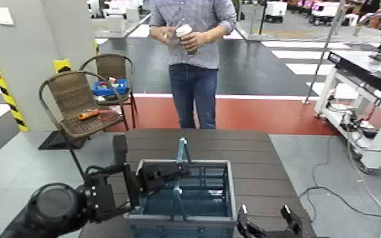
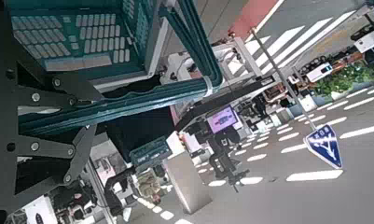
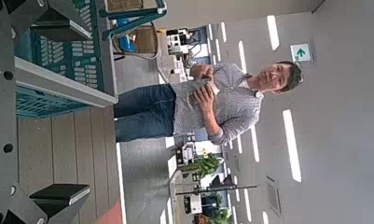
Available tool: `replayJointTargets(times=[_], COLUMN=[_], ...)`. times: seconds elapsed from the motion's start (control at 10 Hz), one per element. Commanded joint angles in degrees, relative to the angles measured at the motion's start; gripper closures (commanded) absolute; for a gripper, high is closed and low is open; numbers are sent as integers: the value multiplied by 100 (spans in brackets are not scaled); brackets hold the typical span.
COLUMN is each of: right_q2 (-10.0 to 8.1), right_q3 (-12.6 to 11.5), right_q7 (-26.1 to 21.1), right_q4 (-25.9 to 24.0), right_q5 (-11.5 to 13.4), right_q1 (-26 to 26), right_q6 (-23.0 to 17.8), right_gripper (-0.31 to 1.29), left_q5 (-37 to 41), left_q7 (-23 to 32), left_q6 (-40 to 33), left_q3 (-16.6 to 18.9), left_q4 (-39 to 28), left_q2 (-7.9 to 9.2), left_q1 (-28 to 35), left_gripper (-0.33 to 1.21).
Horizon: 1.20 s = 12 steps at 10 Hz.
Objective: Grasp the handle of the crate.
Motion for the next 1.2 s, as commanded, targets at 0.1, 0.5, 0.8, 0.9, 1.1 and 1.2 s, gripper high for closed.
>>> replayJointTargets(times=[0.1, 0.5, 0.8, 0.9, 1.1, 1.2], right_q2=[0, 9, 9, 9, 18, 18], right_q3=[-9, -18, -27, -27, -27, -18], right_q7=[-9, -27, -62, -80, -124, -159], right_q4=[1, 10, 10, 10, 19, 19], right_q5=[0, 18, 53, 70, 114, 123], right_q1=[9, 26, 35, 44, 53, 62], right_q6=[-4, -13, -22, -22, -39, -39], right_gripper=[15, 15, 15, 15, 15, 15], left_q5=[8, 351, 772, 966, 1177, 1212], left_q7=[135, 363, 504, 600, 635, 697], left_q6=[190, 454, 533, 541, 533, 541], left_q3=[210, 245, 149, 193, 193, 219], left_q4=[-424, -872, -1004, -1065, -1048, -1074], left_q2=[-65, -127, -109, -118, -188, -197], left_q1=[308, 660, 818, 915, 1020, 1064], left_gripper=[119, 119, 119, 119, 119, 119])
